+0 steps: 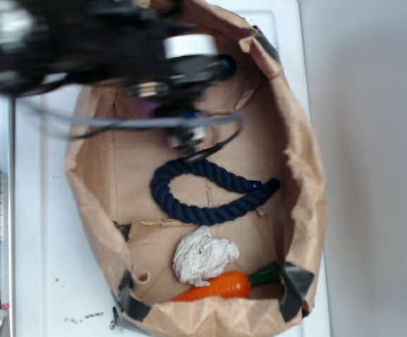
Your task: Grab the plastic pickle.
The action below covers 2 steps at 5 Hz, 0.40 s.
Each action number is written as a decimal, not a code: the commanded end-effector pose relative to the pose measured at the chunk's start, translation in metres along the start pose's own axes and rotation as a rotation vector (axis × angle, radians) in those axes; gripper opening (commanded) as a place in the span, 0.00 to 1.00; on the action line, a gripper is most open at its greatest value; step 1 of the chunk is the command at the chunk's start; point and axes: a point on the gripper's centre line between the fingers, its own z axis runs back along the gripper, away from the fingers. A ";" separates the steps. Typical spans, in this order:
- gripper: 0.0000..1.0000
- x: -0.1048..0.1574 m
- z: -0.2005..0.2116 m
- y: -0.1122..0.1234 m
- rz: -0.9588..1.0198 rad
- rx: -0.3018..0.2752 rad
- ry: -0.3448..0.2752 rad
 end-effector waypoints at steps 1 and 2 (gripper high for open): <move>1.00 0.032 0.009 -0.002 -0.007 0.009 -0.091; 1.00 0.036 0.013 0.000 -0.016 -0.013 -0.122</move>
